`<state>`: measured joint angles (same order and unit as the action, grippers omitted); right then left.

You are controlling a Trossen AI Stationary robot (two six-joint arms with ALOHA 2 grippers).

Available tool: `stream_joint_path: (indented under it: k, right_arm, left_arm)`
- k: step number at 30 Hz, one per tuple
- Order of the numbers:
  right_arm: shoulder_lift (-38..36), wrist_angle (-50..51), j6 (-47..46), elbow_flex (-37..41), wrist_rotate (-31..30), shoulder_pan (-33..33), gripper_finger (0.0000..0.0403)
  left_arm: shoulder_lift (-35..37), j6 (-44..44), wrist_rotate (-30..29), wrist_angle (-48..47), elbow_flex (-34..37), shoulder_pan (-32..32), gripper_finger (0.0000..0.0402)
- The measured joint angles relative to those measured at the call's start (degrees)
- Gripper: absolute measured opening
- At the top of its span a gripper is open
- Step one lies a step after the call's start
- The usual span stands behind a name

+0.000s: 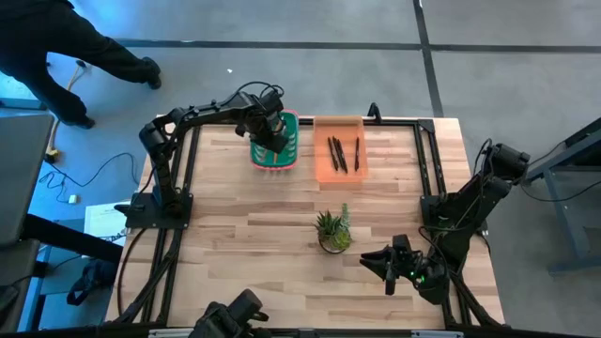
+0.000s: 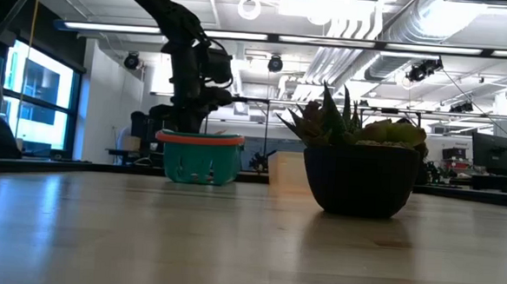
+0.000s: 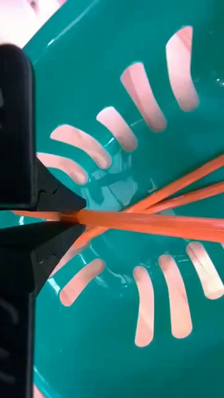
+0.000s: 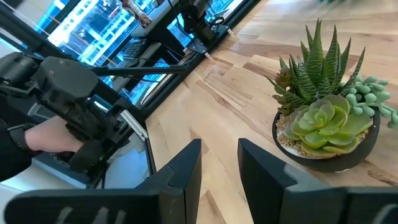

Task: Sort pens & pencils
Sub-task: Put the pencil into the green bin, then return to Home Position

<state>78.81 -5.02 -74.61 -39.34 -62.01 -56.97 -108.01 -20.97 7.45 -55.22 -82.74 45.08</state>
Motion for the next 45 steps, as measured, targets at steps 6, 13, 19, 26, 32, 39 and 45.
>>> stream_joint_path:
  k: [6, 13, 19, 26, 32, 39, 45]
  right_arm:
    - [0.0, 0.0, -0.1, 0.0, 0.0, 0.1, 0.0096]
    - [0.0, -0.2, -0.2, 0.0, 0.0, 0.3, 0.0096]
    - [0.0, -0.3, -0.2, 0.0, 0.2, 0.3, 0.0096]
    - [0.0, -0.3, 0.0, 0.0, 1.0, 0.3, 0.0096]
    - [0.0, -0.2, 1.2, 0.0, 1.0, 0.3, 0.0096]
    - [0.0, 0.1, 1.7, 0.0, 1.0, 0.3, 0.0096]
    - [0.0, 0.1, 3.2, 0.0, 1.0, 0.3, 0.0096]
  left_arm:
    - [0.0, 0.2, -0.3, -0.8, 0.0, 0.0, 0.0010]
    - [0.0, 0.2, -0.3, -0.7, 0.0, -0.1, 0.0064]
    - [0.0, 0.4, 0.4, -0.7, 0.0, -0.1, 0.0084]
    - [1.7, 1.3, 0.1, 0.6, 0.0, -1.0, 0.0090]
    - [4.3, 1.3, -0.3, 2.7, 0.0, -1.4, 0.0090]
    - [6.8, 1.5, 0.1, 4.7, 0.0, -4.5, 0.0090]
    - [9.9, 1.0, -0.3, 10.3, 0.0, -8.4, 0.0089]
